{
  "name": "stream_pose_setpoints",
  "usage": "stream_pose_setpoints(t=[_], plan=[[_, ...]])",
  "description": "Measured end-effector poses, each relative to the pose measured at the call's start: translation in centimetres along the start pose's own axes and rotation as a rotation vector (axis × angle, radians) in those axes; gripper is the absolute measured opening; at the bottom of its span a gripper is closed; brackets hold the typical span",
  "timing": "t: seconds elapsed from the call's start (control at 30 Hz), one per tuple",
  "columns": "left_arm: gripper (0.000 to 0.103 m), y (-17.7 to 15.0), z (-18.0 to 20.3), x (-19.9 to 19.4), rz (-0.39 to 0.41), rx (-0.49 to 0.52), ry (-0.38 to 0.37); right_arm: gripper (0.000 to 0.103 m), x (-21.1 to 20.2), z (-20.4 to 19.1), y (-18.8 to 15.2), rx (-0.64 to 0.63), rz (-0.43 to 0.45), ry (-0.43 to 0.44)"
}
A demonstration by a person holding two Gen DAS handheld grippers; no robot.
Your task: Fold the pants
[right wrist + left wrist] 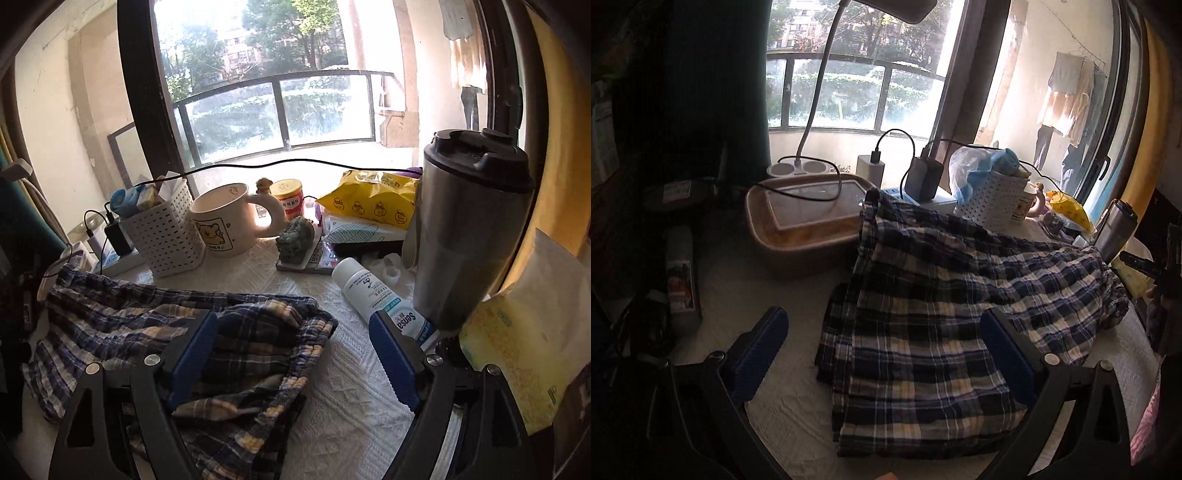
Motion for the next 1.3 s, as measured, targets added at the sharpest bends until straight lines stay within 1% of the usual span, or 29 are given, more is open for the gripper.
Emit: stream_pose_setpoints(t=[0.07,0.17,0.3,0.4,0.5,0.6,0.77,0.83,0.9,0.93,0.97,1.0,1.03,1.07,1.13,1.17,1.2,1.23,1.3], plan=[[0.102,-1.6,-0.1,-0.2,-0.020,-0.029,-0.013,0.085,-1.3,0.3,-1.5,0.043,0.000,0.003],[0.102,-3.0,-0.5,-0.6,-0.037,-0.074,-0.026,0.085,-2.9,0.7,-3.8,0.111,-0.006,0.006],[0.102,-4.0,-1.0,-0.8,-0.051,-0.118,-0.029,0.085,-4.1,0.6,-6.9,0.195,-0.020,0.024],[0.102,-4.5,-1.3,-1.0,-0.058,-0.151,-0.029,0.085,-4.0,-0.3,-8.9,0.256,-0.045,0.070],[0.102,-4.9,-1.5,-1.7,-0.047,-0.154,-0.014,0.085,-3.6,-2.1,-10.3,0.276,-0.086,0.111],[0.102,-5.3,-1.5,-2.8,-0.034,-0.150,-0.003,0.085,-3.2,-4.3,-11.1,0.247,-0.128,0.140],[0.102,-5.8,-1.2,-4.4,-0.027,-0.140,0.004,0.085,-1.6,-6.7,-11.2,0.256,-0.152,0.193],[0.102,-6.1,-1.1,-4.7,-0.027,-0.140,0.007,0.085,-0.8,-6.8,-10.7,0.274,-0.140,0.194],[0.102,-6.5,-1.1,-4.9,-0.034,-0.144,0.004,0.085,-0.3,-6.2,-9.9,0.306,-0.103,0.184],[0.102,-6.7,-1.1,-5.0,-0.038,-0.151,0.004,0.083,-0.1,-5.6,-9.6,0.335,-0.084,0.177],[0.102,-6.9,-1.1,-5.0,-0.044,-0.158,0.002,0.067,0.1,-4.8,-9.3,0.373,-0.067,0.174],[0.102,-7.2,-1.1,-4.9,-0.051,-0.163,-0.002,0.056,0.1,-4.1,-9.0,0.403,-0.050,0.168],[0.102,-7.4,-1.1,-4.9,-0.056,-0.168,-0.003,0.029,0.2,-3.5,-8.6,0.411,-0.037,0.163],[0.102,-7.6,-1.1,-4.9,-0.062,-0.172,-0.005,0.020,0.3,-3.1,-8.3,0.408,-0.036,0.167],[0.102,-8.0,-0.8,-4.7,-0.074,-0.176,-0.006,0.020,0.8,-2.6,-8.1,0.418,-0.048,0.185],[0.102,-8.1,-0.7,-4.5,-0.078,-0.177,-0.008,0.018,1.0,-2.5,-8.0,0.411,-0.051,0.187],[0.102,-8.2,-0.6,-4.4,-0.081,-0.178,-0.009,0.016,1.2,-2.6,-8.0,0.394,-0.054,0.185],[0.102,-8.2,-0.4,-4.3,-0.084,-0.180,-0.012,0.011,1.2,-2.5,-8.0,0.380,-0.053,0.180],[0.102,-8.1,-0.3,-4.2,-0.087,-0.186,-0.014,0.008,0.9,-2.8,-7.9,0.332,-0.063,0.172]])
Point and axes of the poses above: each gripper's, at about its wrist camera, not at the fingertips, and x roughly the way its jaws point, z to its right, y to its top, the point moved 4 cm from there along x, roughly the way its jaws point, and after that the axes turned 12 degrees about y, right-handed, at the moved point
